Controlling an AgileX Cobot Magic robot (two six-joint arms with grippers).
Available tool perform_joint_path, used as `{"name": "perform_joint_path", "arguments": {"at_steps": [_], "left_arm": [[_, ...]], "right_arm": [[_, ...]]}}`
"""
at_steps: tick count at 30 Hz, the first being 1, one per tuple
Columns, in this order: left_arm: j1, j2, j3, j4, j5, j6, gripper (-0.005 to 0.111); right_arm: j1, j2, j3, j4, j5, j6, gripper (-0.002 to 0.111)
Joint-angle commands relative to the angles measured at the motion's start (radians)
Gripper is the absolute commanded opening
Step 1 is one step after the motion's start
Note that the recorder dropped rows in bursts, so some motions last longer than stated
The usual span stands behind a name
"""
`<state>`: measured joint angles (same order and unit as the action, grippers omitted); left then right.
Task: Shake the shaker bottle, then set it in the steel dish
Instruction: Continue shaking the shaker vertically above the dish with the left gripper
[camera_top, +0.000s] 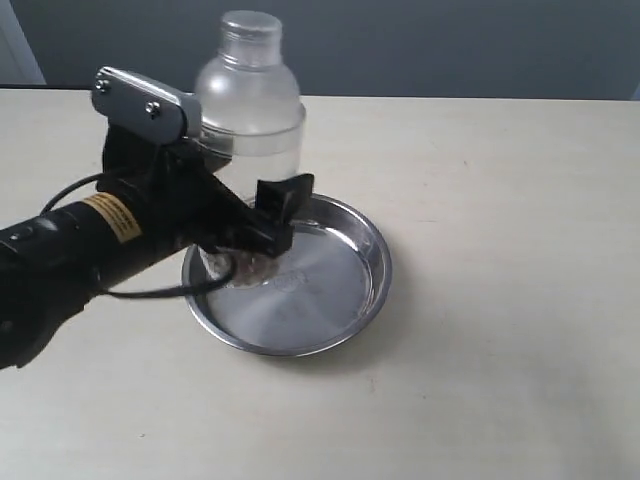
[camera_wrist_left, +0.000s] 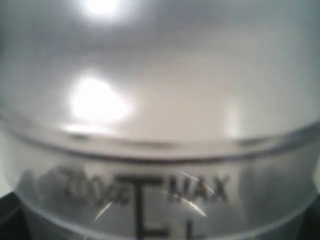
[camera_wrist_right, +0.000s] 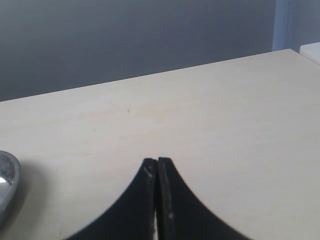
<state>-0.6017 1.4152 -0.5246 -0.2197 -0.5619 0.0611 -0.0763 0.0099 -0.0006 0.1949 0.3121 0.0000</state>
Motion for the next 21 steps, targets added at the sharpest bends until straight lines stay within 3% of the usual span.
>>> {"name": "perform_joint_path", "arguments": {"at_steps": [1,3,4,5,6,7,8,9,11,12,13,14,15,16,17,19,20,21], "left_arm": [[-0.001,0.020,-0.011,-0.092,0.007,0.002,0.001],[-0.035,0.018,-0.011,0.337,0.045,-0.051,0.000],[-0.031,0.023,-0.010,0.246,0.014,-0.061,0.000],[-0.016,0.039,-0.002,0.049,-0.037,-0.050,0.000],[-0.009,0.056,0.000,-0.268,-0.103,-0.077,0.000],[-0.033,0.065,-0.009,-0.128,-0.082,-0.104,0.001],[-0.043,0.060,-0.009,0.191,-0.050,-0.102,0.001],[-0.044,0.066,-0.010,0.264,-0.039,-0.114,0.000],[-0.021,0.105,-0.013,-0.360,-0.087,-0.082,0.001],[-0.037,0.106,-0.013,-0.166,-0.054,-0.084,0.001],[-0.078,0.099,-0.013,0.428,-0.002,-0.098,0.000],[-0.068,0.102,-0.013,0.346,0.005,-0.116,0.000],[-0.041,0.115,-0.013,0.067,-0.016,-0.061,0.000],[-0.017,0.129,-0.013,-0.309,-0.058,-0.005,0.000],[-0.017,0.129,-0.013,-0.317,-0.036,0.011,0.000],[-0.026,0.127,-0.013,-0.067,0.005,-0.081,0.000],[-0.029,0.102,-0.027,0.145,-0.083,-0.110,0.000],[-0.029,0.052,-0.051,0.237,-0.119,-0.110,0.000]], "right_arm": [[-0.003,-0.005,0.001,-0.003,-0.008,0.000,-0.001],[-0.003,-0.005,0.001,-0.003,-0.008,0.000,-0.001],[-0.003,-0.005,0.001,-0.003,-0.008,0.000,-0.001],[-0.003,-0.005,0.001,-0.003,-0.008,0.000,-0.001],[-0.003,-0.005,0.001,-0.003,-0.008,0.000,-0.001],[-0.003,-0.005,0.001,-0.003,-0.008,0.000,-0.001],[-0.003,-0.005,0.001,-0.003,-0.008,0.000,-0.001],[-0.003,-0.005,0.001,-0.003,-0.008,0.000,-0.001],[-0.003,-0.005,0.001,-0.003,-0.008,0.000,-0.001],[-0.003,-0.005,0.001,-0.003,-0.008,0.000,-0.001],[-0.003,-0.005,0.001,-0.003,-0.008,0.000,-0.001],[-0.003,-0.005,0.001,-0.003,-0.008,0.000,-0.001],[-0.003,-0.005,0.001,-0.003,-0.008,0.000,-0.001],[-0.003,-0.005,0.001,-0.003,-0.008,0.000,-0.001],[-0.003,-0.005,0.001,-0.003,-0.008,0.000,-0.001],[-0.003,-0.005,0.001,-0.003,-0.008,0.000,-0.001],[-0.003,-0.005,0.001,-0.003,-0.008,0.000,-0.001],[-0.003,-0.005,0.001,-0.003,-0.008,0.000,-0.001]]}}
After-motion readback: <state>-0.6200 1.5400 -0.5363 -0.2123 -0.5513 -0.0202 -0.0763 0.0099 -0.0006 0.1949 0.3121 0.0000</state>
